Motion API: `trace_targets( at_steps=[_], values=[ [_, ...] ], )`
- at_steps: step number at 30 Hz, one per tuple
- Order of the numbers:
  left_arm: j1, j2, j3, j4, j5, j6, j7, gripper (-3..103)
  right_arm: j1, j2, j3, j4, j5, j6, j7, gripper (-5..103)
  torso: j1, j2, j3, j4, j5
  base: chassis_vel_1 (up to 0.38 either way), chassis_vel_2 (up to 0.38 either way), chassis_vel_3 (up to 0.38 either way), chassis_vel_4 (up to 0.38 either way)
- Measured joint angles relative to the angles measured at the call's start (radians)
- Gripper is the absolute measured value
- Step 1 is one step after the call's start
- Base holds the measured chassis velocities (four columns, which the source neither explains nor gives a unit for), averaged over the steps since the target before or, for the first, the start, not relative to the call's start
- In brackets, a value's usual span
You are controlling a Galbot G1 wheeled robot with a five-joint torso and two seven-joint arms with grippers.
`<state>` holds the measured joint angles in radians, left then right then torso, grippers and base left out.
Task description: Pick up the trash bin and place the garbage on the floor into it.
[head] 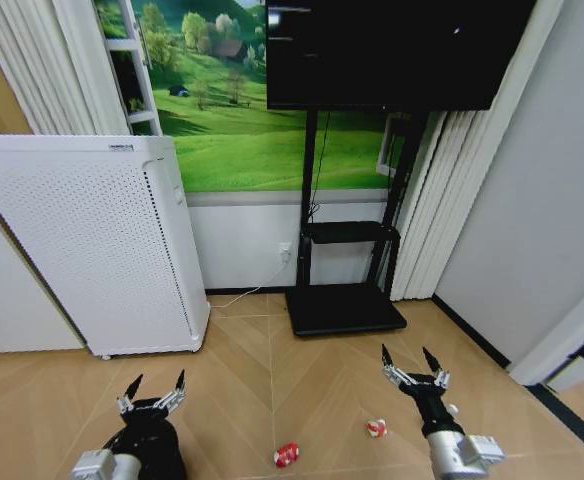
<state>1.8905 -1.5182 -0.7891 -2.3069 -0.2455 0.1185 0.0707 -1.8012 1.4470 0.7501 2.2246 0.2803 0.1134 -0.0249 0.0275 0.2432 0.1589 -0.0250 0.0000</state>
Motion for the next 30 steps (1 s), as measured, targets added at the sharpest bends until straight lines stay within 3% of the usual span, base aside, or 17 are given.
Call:
trace_targets(
  at_steps=[23,30],
  values=[
    [-0.004,0.001,0.0,0.008,-0.002,0.002,-0.002,100,-0.003,0.002,-0.007,-0.003,-0.005,-0.006,0.009,100,-0.027,-0.093,-0.066,0.0,0.0,0.0,0.0,0.0,0.0],
    [-0.005,0.002,-0.002,0.012,-0.001,0.003,-0.002,100,-0.002,0.002,-0.009,-0.008,-0.006,-0.007,0.009,100,-0.027,-0.124,-0.092,0.0,0.0,0.0,0.0,0.0,0.0]
  ],
)
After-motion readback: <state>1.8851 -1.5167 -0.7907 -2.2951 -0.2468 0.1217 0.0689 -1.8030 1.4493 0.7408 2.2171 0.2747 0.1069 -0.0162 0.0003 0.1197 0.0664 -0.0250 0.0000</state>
